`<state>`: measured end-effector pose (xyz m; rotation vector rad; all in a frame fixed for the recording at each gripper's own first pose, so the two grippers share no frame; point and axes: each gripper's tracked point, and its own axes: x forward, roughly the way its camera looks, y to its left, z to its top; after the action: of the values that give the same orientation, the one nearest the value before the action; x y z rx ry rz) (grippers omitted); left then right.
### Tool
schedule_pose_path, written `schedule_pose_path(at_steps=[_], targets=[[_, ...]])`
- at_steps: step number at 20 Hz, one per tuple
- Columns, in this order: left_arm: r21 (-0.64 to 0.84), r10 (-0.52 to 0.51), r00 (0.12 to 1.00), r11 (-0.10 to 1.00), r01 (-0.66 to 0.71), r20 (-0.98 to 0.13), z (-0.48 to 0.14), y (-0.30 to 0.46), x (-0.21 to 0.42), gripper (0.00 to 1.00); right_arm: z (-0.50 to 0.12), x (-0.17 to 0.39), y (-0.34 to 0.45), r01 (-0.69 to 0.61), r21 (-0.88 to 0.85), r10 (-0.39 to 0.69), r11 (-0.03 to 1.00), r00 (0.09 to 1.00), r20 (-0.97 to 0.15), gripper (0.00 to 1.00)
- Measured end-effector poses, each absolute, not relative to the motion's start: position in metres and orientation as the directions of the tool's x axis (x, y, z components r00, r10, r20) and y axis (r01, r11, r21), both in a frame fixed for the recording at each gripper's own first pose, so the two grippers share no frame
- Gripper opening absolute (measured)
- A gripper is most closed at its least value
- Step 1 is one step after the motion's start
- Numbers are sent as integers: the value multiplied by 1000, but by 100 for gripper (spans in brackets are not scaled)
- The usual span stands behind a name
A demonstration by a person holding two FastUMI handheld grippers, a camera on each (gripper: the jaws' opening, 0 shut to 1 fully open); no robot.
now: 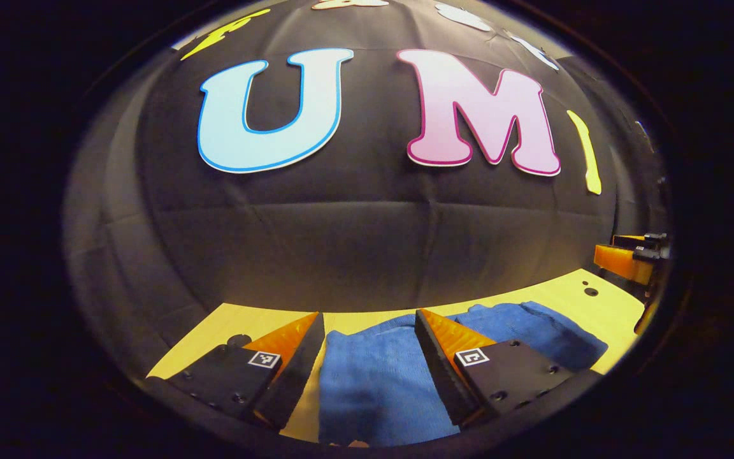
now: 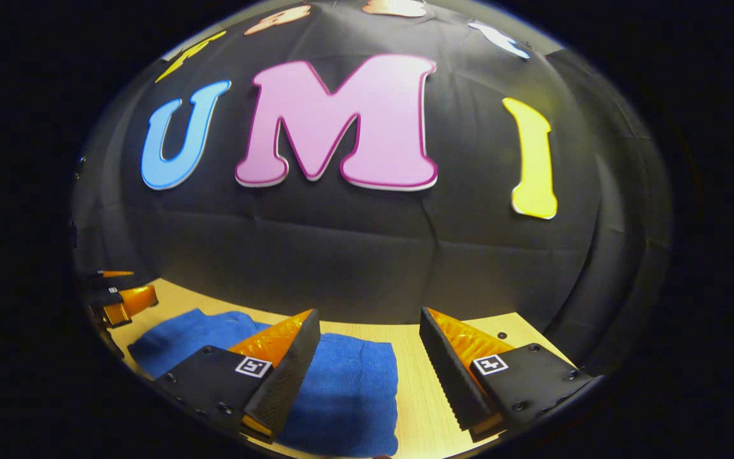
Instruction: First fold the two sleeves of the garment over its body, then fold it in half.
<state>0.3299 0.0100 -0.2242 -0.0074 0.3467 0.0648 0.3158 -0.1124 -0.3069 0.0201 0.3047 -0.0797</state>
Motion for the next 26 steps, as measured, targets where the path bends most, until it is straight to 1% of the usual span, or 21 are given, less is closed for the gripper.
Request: schedule_pose_path(at_steps=[3, 4, 5, 6, 7, 8, 9, 10, 13, 14, 15, 16, 18, 19, 20, 22, 23, 24, 25, 26], targets=[[-36, 59, 950, 997, -74, -306, -194, 8, 284, 82, -277, 266, -109, 106, -15, -107, 994, 963, -246, 98], [-30, 62, 951, 997, -74, -303, -187, 10, 264, 82, -268, 248, -105, 108, -21, -110, 994, 966, -234, 92], [-21, 66, 954, 997, -75, -293, -179, 13, 242, 82, -259, 229, -98, 105, -25, -108, 994, 970, -219, 98], [-14, 72, 960, 997, -79, -271, -169, 17, 224, 82, -250, 215, -91, 90, -31, -95, 995, 977, -192, 98], [-10, 71, 969, 997, -75, -235, -159, 20, 206, 82, -244, 196, -85, 85, -40, -91, 996, 978, -190, 93], [-10, 70, 972, 997, -74, -222, -152, 23, 185, 81, -241, 177, -78, 78, -53, -87, 996, 976, -200, 97], [-9, 73, 974, 997, -77, -216, -146, 25, 164, 81, -240, 158, -72, 72, -61, -84, 996, 973, -214, 91], [-1, 73, 974, 997, -75, -217, -143, 27, 143, 81, -235, 140, -65, 66, -59, -78, 996, 974, -214, 97], [60, 83, 974, 996, -72, -213, -131, 29, 87, 81, -209, 94, -47, 54, -40, -61, 998, 975, -211, 97], [61, 78, 974, 996, -66, -213, -126, 26, 70, 81, -202, 79, -42, 44, -39, -51, 998, 974, -219, 91], [39, 65, 971, 998, -57, -230, -124, 19, 55, 81, -199, 66, -39, 27, -58, -41, 998, 969, -245, 91], [8, 37, 965, 999, -36, -259, -124, 7, 37, 81, -196, 51, -43, 29, -87, -52, 996, 959, -279, 97], [-56, -3, 956, 998, -14, -293, -118, -13, 4, 81, -182, 22, -48, 44, -99, -73, 994, 946, -317, 100], [-77, -11, 956, 997, -12, -295, -111, -21, -9, 81, -175, 11, -42, 37, -73, -59, 997, 942, -329, 100], [-84, -11, 957, 996, -14, -289, -103, -26, -22, 81, -169, 0, -36, 27, -52, -43, 998, 939, -340, 96], [-93, 19, 960, 995, -47, -281, -91, -27, -44, 81, -157, -25, -29, 1, -38, -14, 999, 929, -369, 96], [-103, 27, 960, 993, -58, -279, -86, -30, -56, 81, -148, -34, -25, -13, -45, -4, 999, 930, -367, 99], [-109, 21, 964, 993, -52, -265, -78, -34, -64, 81, -139, -45, -22, -21, -50, 2, 999, 934, -358, 100], [-102, 18, 968, 994, -45, -252, -70, -38, -71, 81, -131, -53, -17, -29, -50, 10, 998, 938, -347, 95], [-79, 32, 968, 995, -53, -247, -65, -38, -75, 81, -125, -60, -11, -36, -38, 21, 999, 940, -341, 99]])
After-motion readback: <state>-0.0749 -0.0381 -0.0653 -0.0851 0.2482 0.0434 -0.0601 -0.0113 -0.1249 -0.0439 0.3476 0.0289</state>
